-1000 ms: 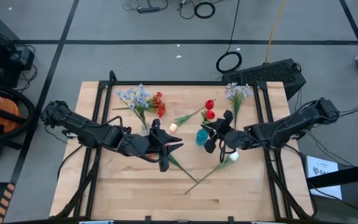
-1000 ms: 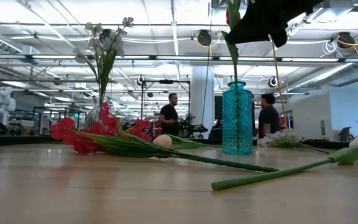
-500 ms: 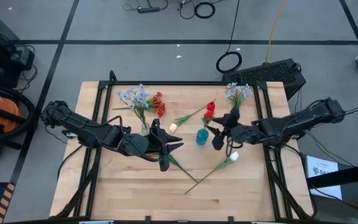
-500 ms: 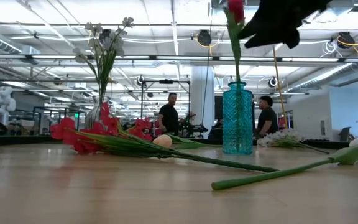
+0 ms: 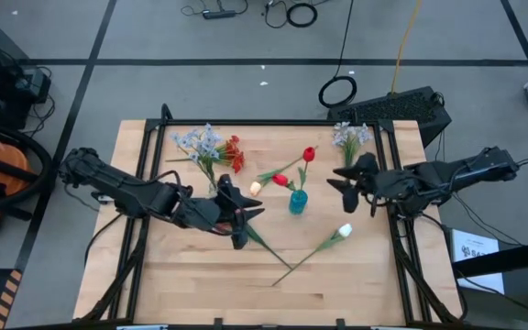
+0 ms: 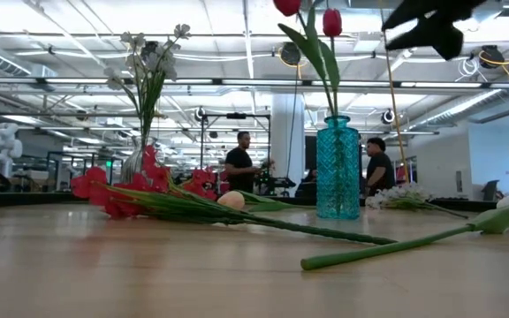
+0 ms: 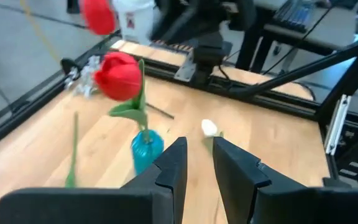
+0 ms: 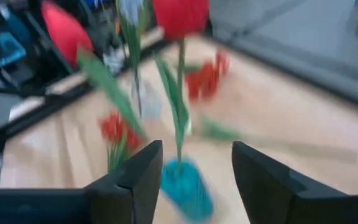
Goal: Sort flowers into vase by color
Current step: Put the white flowers into the transparent vase
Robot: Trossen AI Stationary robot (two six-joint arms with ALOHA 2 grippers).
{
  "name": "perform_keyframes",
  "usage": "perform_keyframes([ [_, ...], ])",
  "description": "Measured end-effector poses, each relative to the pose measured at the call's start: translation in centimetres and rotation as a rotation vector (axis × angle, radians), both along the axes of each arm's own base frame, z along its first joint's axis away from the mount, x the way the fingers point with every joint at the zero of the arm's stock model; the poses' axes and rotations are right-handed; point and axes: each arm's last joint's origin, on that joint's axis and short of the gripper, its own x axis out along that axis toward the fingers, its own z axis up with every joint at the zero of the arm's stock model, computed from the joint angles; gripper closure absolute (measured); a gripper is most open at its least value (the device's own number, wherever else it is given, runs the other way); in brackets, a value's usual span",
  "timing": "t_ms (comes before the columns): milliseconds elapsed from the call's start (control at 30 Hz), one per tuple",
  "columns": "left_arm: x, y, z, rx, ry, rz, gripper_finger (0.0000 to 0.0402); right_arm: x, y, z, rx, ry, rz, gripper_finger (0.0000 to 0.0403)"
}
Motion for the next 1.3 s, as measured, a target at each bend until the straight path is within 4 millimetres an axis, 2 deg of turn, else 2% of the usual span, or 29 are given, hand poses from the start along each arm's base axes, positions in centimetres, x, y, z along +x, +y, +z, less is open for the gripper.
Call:
perform_keyframes([
  [167, -2.1, 1.1, 0.6, -0.036, 0.063, 0.047, 0.0318, -1.2, 0.1, -1.8, 0.183, 0.188, 0.006, 0.0260],
  [300, -4.6, 2.2, 1.2, -0.061, 0.138, 0.091, 0.0318, -1.9, 0.3, -2.9, 0.248, 0.322, -0.007, 0.0309],
  [467, -7.9, 3.8, 1.3, -0.084, 0.278, 0.142, 0.0318, -2.2, 0.3, -3.3, 0.297, 0.378, -0.010, 0.0381],
  [533, -9.1, 4.5, 1.5, -0.087, 0.306, 0.165, 0.0318, -2.3, 0.3, -3.3, 0.301, 0.386, -0.015, 0.0397],
  [700, -11.0, 5.9, 2.2, -0.119, 0.335, 0.158, 0.0318, -2.3, 0.4, -3.4, 0.320, 0.391, -0.005, 0.0395],
  [833, -11.8, 6.3, 2.3, -0.148, 0.391, 0.054, 0.0318, -2.3, 0.4, -3.4, 0.332, 0.387, -0.015, 0.0401],
  [1033, -12.5, 6.7, 1.8, -0.156, 0.488, 0.035, 0.0318, -2.3, 0.3, -3.3, 0.311, 0.372, -0.041, 0.0401],
  [1300, -12.4, 6.7, 1.7, -0.132, 0.495, 0.053, 0.0318, -2.1, 0.0, -3.2, 0.321, 0.305, -0.149, 0.0402],
])
